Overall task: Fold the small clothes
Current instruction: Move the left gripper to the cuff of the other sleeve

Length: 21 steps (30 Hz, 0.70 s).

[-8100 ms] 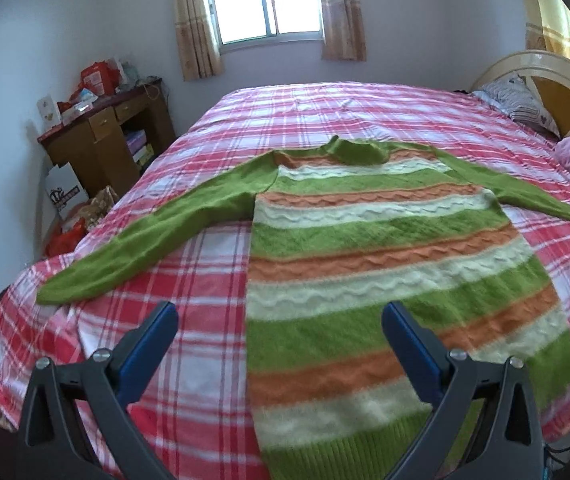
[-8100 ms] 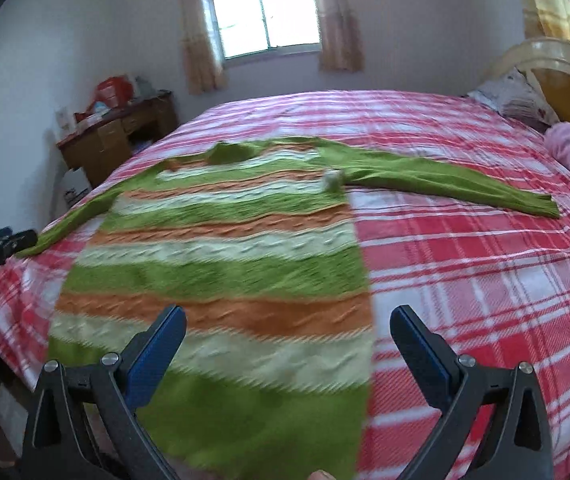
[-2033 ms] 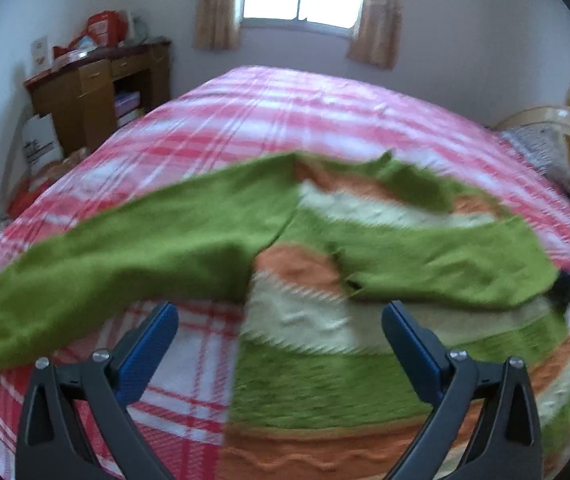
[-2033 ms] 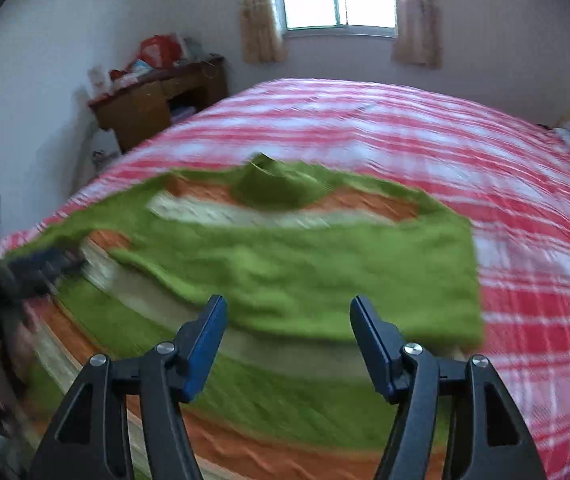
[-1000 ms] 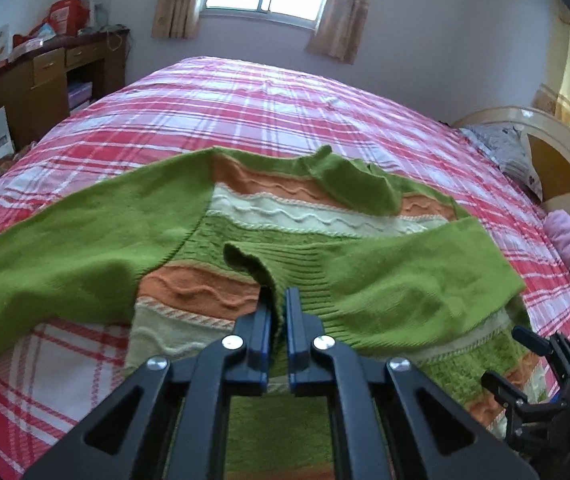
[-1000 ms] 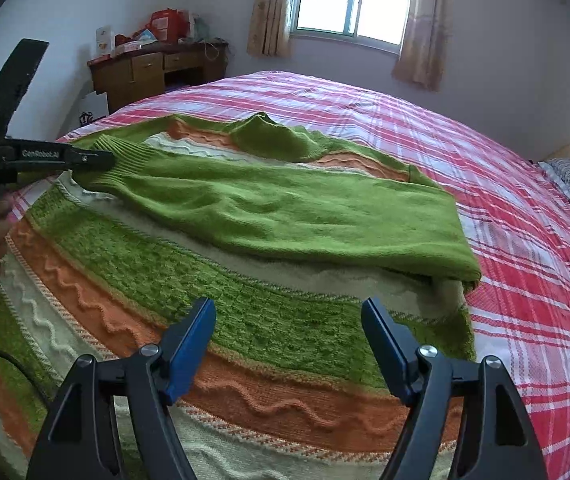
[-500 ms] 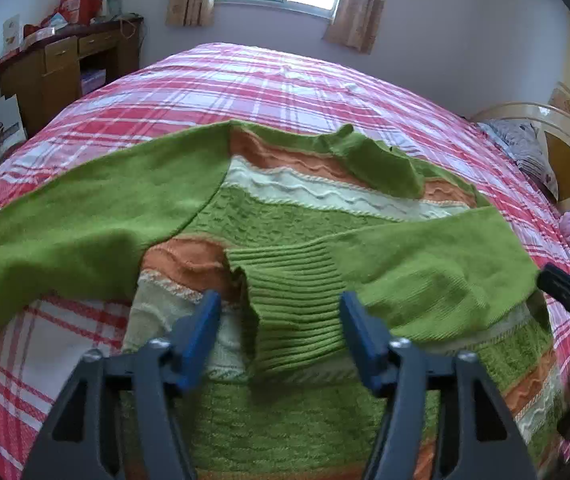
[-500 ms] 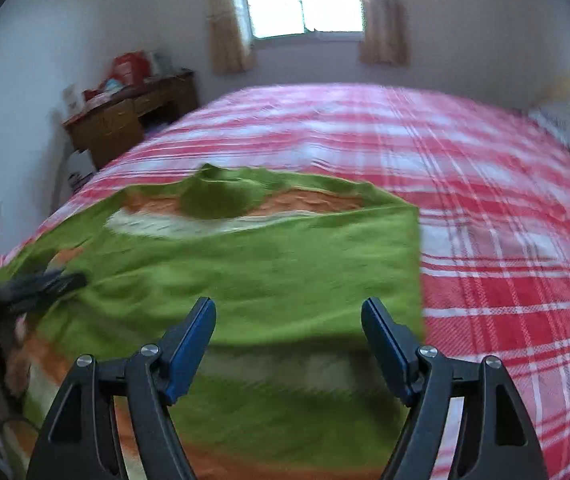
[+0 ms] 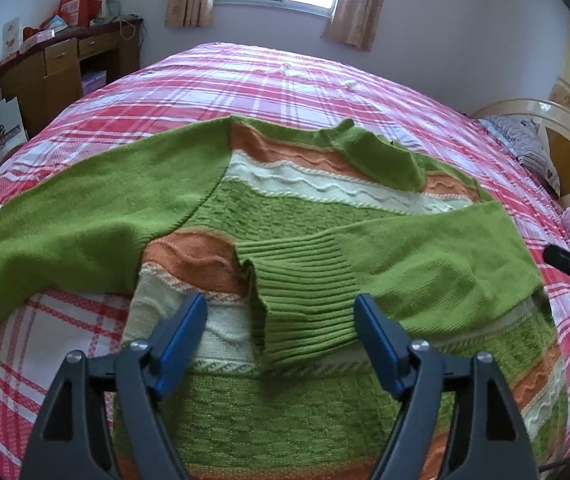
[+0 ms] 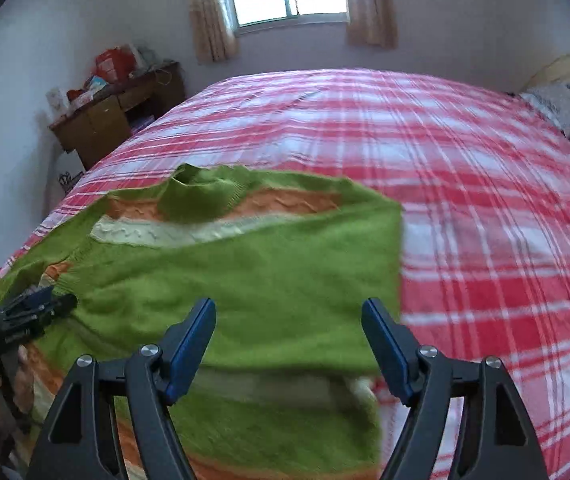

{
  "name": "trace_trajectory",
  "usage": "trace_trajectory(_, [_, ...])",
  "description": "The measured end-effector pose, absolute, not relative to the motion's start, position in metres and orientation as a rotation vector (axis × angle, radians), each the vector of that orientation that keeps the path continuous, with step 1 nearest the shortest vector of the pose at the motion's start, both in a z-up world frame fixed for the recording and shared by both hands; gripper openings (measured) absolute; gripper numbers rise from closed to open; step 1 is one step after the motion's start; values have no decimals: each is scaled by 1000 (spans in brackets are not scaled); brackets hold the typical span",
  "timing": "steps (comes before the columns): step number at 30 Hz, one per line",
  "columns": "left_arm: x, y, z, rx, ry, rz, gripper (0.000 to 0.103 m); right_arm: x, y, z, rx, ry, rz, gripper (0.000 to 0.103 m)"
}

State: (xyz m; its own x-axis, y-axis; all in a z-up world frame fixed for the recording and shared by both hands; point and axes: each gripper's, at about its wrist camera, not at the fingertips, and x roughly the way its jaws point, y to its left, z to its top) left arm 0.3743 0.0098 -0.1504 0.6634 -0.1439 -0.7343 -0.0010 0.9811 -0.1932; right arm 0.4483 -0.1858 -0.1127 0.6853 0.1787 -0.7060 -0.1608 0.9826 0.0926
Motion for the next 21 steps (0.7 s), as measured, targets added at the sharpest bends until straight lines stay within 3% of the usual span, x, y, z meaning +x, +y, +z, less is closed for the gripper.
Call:
trace_trajectory(5, [368,10,-151,-164,850,-49,79,473,-189,-155,48,935,120,76])
trace_trajectory(10, [352,5,-152,-96,852,-42,89,451,-184,-152,-46,903,93,76])
trace_trajectory(16, [347,5,-151,-98,843,-35,90,451,-139,-122,-47,823,185,76])
trace_trajectory(21, [331,19,-145,-164,819,-47,90,458,-104,-161,-108,896,226,76])
